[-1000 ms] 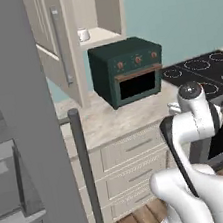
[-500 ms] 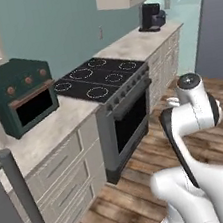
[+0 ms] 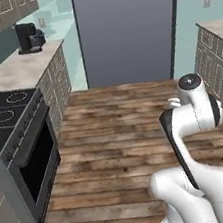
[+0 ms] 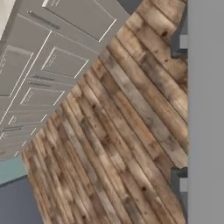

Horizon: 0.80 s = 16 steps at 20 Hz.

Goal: Move the mug from next to the sink to the open cabinet. Then, move the bowl with the potato to the fridge to clear the area for faucet cleaning.

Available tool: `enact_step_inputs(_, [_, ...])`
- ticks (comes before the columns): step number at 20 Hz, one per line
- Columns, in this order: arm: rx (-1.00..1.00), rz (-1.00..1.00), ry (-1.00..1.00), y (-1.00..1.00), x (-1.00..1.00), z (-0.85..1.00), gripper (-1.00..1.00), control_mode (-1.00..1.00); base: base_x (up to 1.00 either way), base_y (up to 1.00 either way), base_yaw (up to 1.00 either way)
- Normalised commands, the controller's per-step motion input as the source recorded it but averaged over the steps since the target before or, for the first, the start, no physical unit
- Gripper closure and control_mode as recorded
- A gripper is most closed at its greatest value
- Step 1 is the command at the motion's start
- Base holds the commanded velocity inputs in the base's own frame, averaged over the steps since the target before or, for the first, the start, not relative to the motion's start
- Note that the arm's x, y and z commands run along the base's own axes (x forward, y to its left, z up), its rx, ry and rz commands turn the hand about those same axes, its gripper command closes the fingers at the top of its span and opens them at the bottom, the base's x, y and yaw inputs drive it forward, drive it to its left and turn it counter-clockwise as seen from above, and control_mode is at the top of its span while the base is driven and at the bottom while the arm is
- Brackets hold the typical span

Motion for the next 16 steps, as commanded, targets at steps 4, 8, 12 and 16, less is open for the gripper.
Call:
enact_step_inputs(4, [0.00, 0.00, 0.00, 0.00, 0.00, 0.00, -1.00, 1.00, 0.68, -0.61, -0.73])
enact_step_inputs(8, [0.00, 0.00, 0.00, 0.00, 0.00, 0.00, -1.00, 1.00, 0.98, -0.41, -0.62])
enact_step_inputs(12, [0.00, 0.00, 0.00, 0.00, 0.00, 0.00, -1.00, 1.00, 1.00, -0.14, -0.45])
enact_step_inputs(16, [0.00, 0.00, 0.00, 0.00, 0.00, 0.00, -1.00, 1.00, 1.00, 0.00, -0.35])
